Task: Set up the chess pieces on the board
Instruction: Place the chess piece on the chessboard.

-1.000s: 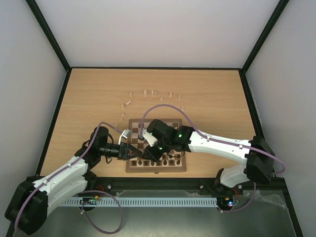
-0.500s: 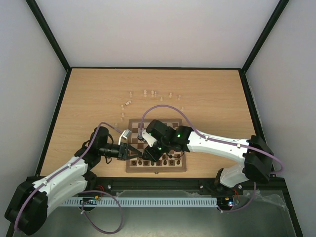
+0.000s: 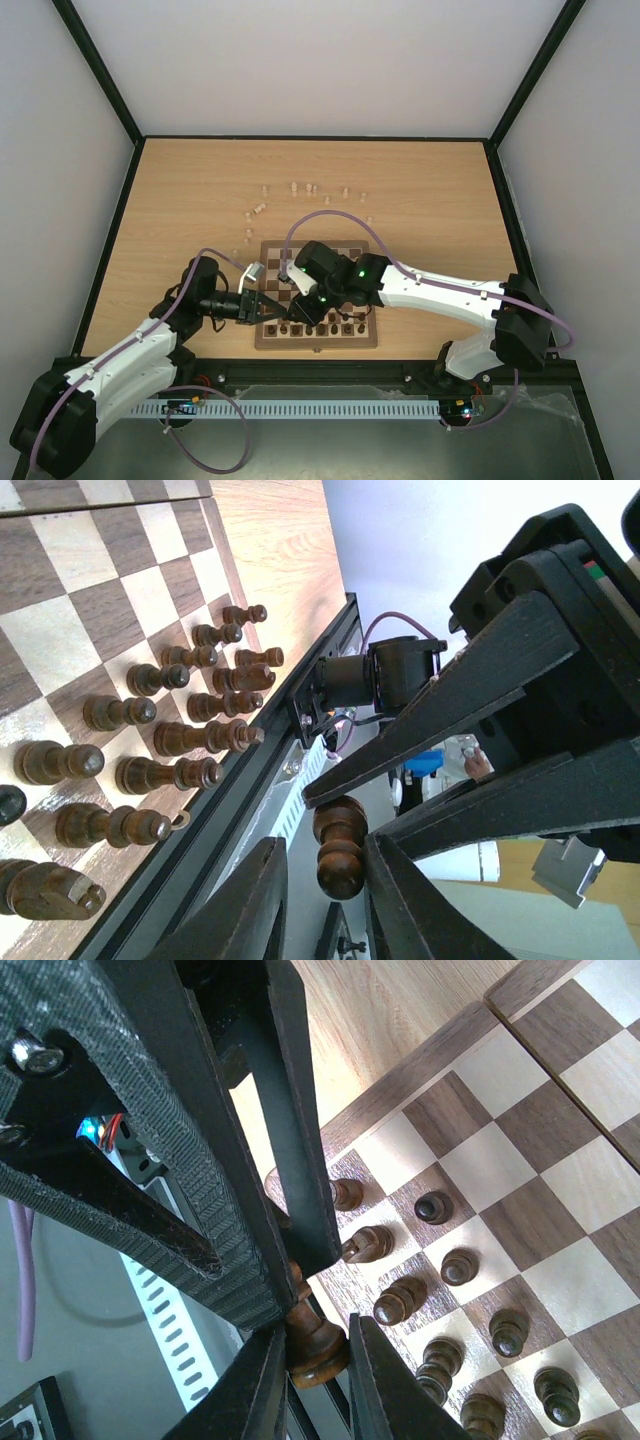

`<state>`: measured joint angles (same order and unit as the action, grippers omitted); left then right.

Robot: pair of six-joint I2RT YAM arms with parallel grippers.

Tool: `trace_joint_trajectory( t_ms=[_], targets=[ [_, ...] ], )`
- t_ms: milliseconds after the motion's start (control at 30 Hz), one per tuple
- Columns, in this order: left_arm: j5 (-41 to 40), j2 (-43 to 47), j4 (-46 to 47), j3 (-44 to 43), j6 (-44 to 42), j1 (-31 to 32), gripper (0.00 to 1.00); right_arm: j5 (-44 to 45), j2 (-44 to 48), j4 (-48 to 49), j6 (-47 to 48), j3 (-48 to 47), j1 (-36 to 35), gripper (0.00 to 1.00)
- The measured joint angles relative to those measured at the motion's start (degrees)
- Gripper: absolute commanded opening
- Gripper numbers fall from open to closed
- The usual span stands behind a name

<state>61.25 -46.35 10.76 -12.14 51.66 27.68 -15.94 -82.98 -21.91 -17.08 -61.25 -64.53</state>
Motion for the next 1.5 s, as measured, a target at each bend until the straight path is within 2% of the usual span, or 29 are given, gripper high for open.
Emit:
trace_joint_trajectory(
  t_ms=[333, 500, 733, 1033, 1100, 1133, 1167, 1200, 1500],
  targets=[
    [0.24, 0.31, 0.02, 0.0, 0.26, -0.02, 0.13, 0.07, -0.55, 0.0, -0.02, -0.2, 0.0, 0.11],
    [0.17, 0.61, -0.02, 0.0, 0.48, -0.13, 0.11, 0.13, -0.72, -0.13, 0.02, -0.5, 0.0, 0.17],
    [-0.15, 0.61, -0.85, -0.07, 0.15, -0.59, 0.1, 0.87, -0.83, -0.66, -0.22, -0.96, 0.0, 0.35],
    [-2.49, -1.97, -9.25, -4.85, -5.16, -2.01, 0.1, 3.15, 1.66, -0.26, -0.46, -0.98, 0.0, 0.62],
    [-3.91, -3.34, -12.76, -7.78, -7.48, -2.21, 0.1, 4.13, 3.8, -0.31, -0.59, -0.87, 0.0, 0.72],
    [-4.81, -4.04, -14.12, -9.16, -8.57, -2.27, 0.1, 4.72, 5.07, -0.35, -0.79, -0.81, 0.0, 0.8],
    [-5.75, -4.74, -15.89, -10.73, -9.7, -2.29, 0.1, 5.27, 6.29, -0.39, -0.9, -0.72, 0.0, 0.94],
    [-6.86, -5.55, -17.77, -12.44, -10.88, -2.36, 0.09, 6.01, 7.54, -0.37, -1.25, -0.46, 0.0, 1.0],
    [-19.37, -15.28, -34.14, -26.38, -20.37, -2.6, 0.06, 15.65, 20.94, -2.91, -5.25, 7.23, 0.0, 0.99]
  ],
)
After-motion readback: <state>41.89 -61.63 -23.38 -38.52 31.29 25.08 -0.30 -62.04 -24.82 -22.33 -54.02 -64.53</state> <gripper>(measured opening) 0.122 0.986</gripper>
